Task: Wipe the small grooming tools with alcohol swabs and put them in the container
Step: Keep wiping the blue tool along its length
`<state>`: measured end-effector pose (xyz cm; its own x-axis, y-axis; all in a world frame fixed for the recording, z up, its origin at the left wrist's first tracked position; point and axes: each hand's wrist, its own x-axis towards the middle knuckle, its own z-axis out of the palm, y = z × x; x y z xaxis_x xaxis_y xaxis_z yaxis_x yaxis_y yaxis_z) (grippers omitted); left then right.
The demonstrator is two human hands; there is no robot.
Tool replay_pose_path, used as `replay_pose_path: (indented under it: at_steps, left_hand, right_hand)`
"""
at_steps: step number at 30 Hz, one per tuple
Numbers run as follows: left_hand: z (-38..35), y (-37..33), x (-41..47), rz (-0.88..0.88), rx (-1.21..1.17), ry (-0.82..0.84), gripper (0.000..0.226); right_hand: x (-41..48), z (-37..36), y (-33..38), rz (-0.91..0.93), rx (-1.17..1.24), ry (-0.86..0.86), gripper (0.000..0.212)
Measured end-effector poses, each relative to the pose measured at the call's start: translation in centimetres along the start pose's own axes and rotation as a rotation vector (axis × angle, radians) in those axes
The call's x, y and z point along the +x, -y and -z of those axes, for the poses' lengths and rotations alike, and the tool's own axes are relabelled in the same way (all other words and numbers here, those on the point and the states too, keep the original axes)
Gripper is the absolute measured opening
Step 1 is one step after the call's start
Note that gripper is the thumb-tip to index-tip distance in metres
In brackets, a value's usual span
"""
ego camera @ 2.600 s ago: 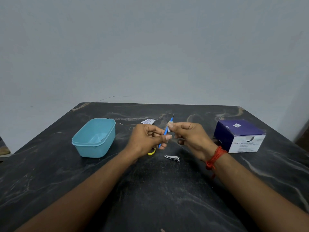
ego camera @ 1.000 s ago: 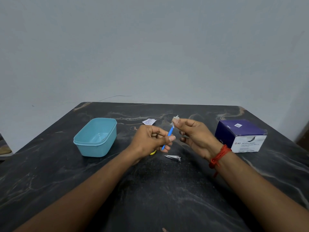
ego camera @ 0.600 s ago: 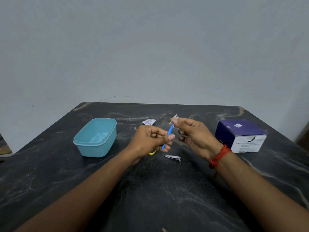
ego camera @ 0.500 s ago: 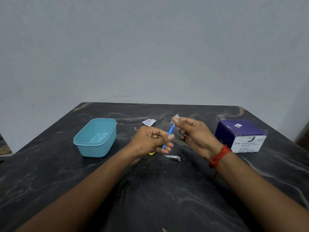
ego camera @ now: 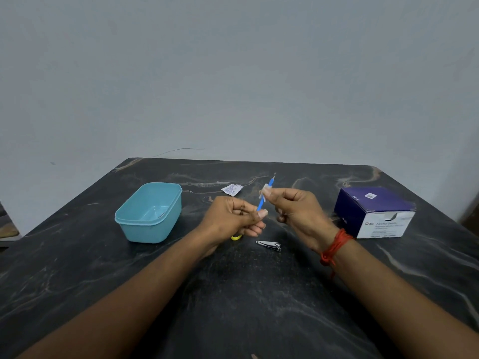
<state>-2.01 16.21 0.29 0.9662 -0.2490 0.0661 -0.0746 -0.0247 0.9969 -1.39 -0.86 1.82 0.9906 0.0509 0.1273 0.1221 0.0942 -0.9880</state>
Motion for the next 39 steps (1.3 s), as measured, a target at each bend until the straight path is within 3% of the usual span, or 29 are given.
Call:
replay_pose_path:
  at_steps: [8,13,19,25,39]
  left_hand:
    - [-0.6,-0.3,0.0,-0.017,0.006,-0.003,0.021]
    - [-0.2,-0.2,0.0,-0.036,-0.005,-0.027,0.019]
    - [-0.7,-0.4,-0.1,-0.045,0.010,-0.016,0.023]
    - [-0.5,-0.2,-0.1,-0.042,0.019,-0.025,0.019]
    - [-1.1,0.1,-0.1,-0.066,0.023,-0.092,0.020]
  right_hand:
    - [0.1,0.2,0.3,0.063,0.009,-0.142,0.019]
    - [-0.2,-0.2,0.2,-0.005,-0.007,-0.061,0.030]
    - [-0.2,0.2,0.7,0.026,0.000,-0.116,0.015]
    - [-0.4,0.2,0.8,-0.054,0.007,-0.038,0.029]
    - [0.1,0.4,0.4,0.014,-0.008,-0.122,0.026]
